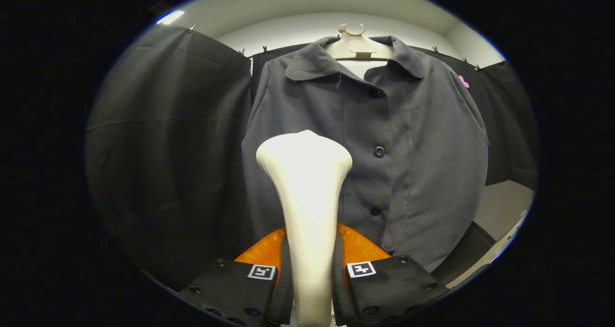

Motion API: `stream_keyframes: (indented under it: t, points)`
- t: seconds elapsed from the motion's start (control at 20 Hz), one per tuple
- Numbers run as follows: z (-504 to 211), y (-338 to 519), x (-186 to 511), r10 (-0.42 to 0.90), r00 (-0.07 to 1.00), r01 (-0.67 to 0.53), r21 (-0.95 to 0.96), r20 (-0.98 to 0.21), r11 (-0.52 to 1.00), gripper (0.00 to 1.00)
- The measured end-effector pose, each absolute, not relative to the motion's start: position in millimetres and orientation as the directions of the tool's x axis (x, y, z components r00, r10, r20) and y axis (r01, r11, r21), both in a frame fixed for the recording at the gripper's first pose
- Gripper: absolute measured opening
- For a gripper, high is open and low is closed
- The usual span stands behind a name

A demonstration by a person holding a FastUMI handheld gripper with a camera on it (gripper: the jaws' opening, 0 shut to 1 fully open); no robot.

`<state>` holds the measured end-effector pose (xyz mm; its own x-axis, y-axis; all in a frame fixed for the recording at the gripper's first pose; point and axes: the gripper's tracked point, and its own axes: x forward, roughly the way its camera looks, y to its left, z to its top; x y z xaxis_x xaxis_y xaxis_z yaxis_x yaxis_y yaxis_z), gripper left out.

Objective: Iron the clothes twice with a garment steamer, once on the left side and once on the right side.

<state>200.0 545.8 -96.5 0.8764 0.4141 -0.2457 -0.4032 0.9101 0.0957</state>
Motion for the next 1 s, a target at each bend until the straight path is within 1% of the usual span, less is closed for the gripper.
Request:
stream_keyframes:
  t: [0.45,1.0]
  points:
    - [-166,545,168,0.417,0.825,-0.415,0.092,-0.382,0.905,0.40]
    - [-218,540,141,0.400,0.779,-0.413,0.086,-0.482,0.907,0.40]
